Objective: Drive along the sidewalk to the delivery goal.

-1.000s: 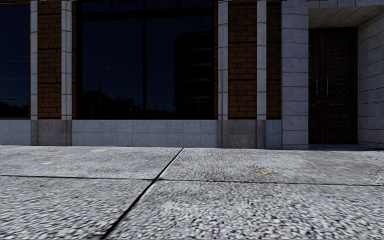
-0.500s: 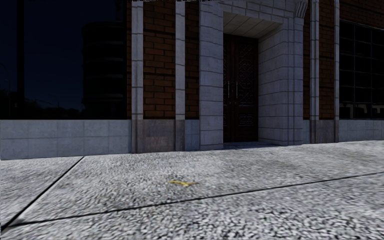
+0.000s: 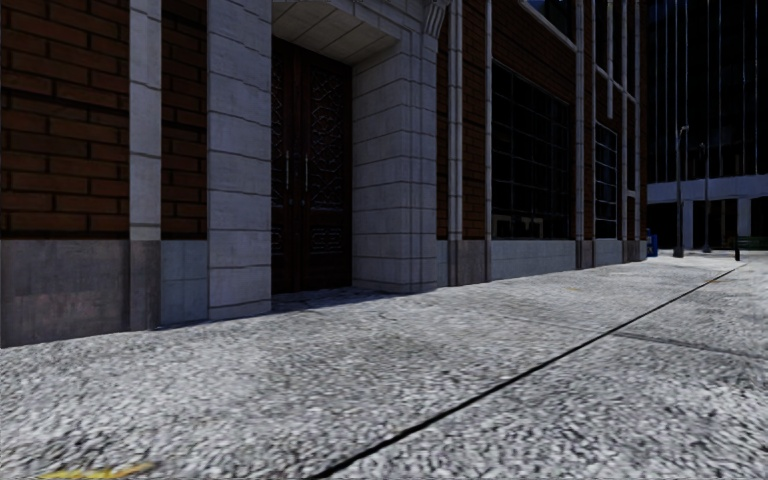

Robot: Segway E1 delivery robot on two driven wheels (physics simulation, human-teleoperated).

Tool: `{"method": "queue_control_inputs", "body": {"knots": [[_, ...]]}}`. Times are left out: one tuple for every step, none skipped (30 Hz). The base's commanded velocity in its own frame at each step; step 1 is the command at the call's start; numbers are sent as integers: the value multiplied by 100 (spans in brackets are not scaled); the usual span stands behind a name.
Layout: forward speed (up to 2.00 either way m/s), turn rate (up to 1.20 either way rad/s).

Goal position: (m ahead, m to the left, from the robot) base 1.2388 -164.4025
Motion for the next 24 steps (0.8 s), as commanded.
{"method": "queue_control_inputs", "body": {"knots": [[200, -91], [200, -91], [200, -91], [200, -91], [200, -91], [200, -91], [200, -91], [200, -91], [200, -91], [200, -91], [200, -91], [200, -91], [200, -91], [200, -91], [200, -91], [200, -91], [200, -91], [200, -91], [200, -91], [200, -91], [200, -91], [200, -91], [200, -91], [200, -91]]}}
